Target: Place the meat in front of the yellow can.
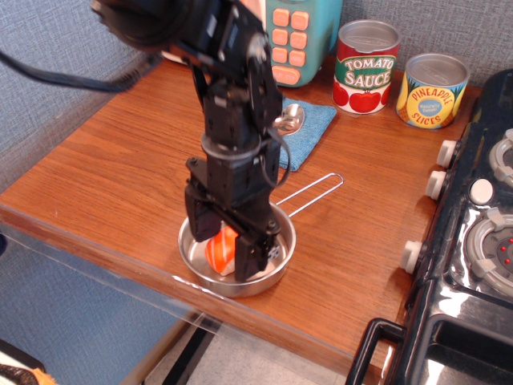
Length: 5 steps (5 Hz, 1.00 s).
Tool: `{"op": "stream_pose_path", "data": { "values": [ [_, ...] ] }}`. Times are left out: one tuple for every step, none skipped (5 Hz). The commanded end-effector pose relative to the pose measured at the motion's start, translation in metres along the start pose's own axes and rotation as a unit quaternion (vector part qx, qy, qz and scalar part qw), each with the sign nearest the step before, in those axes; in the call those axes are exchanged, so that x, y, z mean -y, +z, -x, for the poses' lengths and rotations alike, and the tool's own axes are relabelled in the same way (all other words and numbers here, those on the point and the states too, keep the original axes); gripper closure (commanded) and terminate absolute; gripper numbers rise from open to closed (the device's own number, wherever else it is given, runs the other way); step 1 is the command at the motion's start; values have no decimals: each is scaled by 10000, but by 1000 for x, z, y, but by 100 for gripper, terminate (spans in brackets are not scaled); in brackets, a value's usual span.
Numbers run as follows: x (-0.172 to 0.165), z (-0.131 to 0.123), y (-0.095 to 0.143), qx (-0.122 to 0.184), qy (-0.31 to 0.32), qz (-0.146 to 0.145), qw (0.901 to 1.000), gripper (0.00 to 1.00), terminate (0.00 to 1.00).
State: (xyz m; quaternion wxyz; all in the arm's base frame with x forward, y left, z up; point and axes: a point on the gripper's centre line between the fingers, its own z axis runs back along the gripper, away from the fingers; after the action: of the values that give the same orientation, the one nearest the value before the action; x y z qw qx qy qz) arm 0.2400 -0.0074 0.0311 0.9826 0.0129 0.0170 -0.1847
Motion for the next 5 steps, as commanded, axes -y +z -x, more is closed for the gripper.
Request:
{"op": "stream_pose_path", "data": {
  "values": [
    [-11,-16,-2,-7,108,-265,9996,0,0],
    [-12,-15,-7,-14,142,-173,9997,100,0],
    [-9,-19,10,231,50,-87,9997,100,0],
    [-11,-27,44,718,61,153,9973,100,0],
    [-30,-50,88,1209,455,98,9916,100,0]
  ]
}}
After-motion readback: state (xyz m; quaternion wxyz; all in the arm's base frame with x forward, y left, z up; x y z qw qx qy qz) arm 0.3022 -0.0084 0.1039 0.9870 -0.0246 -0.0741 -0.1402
